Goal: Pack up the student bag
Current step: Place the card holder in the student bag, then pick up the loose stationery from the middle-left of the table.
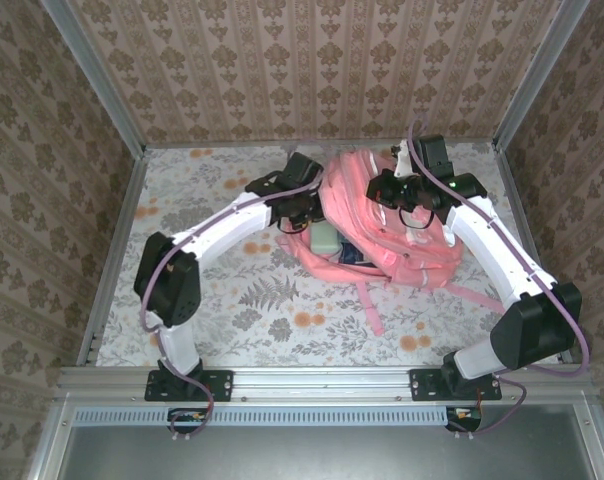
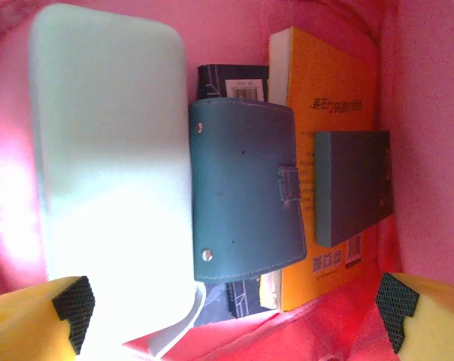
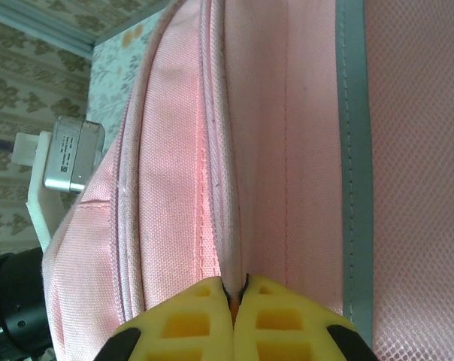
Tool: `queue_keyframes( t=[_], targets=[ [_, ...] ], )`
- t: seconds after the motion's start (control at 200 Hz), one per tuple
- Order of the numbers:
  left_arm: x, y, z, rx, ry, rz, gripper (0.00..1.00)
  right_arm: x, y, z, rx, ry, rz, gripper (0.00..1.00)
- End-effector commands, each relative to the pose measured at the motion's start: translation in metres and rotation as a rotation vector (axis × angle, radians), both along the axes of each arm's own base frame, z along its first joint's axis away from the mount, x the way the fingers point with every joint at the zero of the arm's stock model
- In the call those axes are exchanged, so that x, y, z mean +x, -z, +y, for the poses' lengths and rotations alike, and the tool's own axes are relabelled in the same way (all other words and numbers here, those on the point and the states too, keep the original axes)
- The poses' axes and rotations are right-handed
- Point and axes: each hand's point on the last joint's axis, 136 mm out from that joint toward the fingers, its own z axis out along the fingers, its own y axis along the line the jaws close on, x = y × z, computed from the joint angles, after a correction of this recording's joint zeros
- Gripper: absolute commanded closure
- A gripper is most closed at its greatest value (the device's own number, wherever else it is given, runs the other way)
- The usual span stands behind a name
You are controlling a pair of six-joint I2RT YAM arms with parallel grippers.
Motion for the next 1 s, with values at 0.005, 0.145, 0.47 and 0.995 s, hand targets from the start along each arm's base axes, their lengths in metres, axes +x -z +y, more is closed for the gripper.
queue_keyframes(
  t=[0.005,0.145,0.47,0.995],
  targets=[
    [-0.009,-0.015,0.049,0.097,0.013,-0.058,0.00,0.000,-0.012,0.012,0.032,-0.067,-0.068,0.96],
    [-0.009,-0.002,0.114,0.222,-0.034,-0.059,0.00,-0.004,-0.002,0.019,0.026,-0.106,-0.049,0.96],
    [-0.013,0.046,0.260,0.536,-0.175,0.024,0.00,-0.008,0.012,0.030,0.017,-0.140,-0.019,0.96],
    [-0.026,0.076,0.345,0.681,-0.283,0.112,0.24,-0.010,0.021,0.030,0.012,-0.135,0.000,0.95]
  ],
)
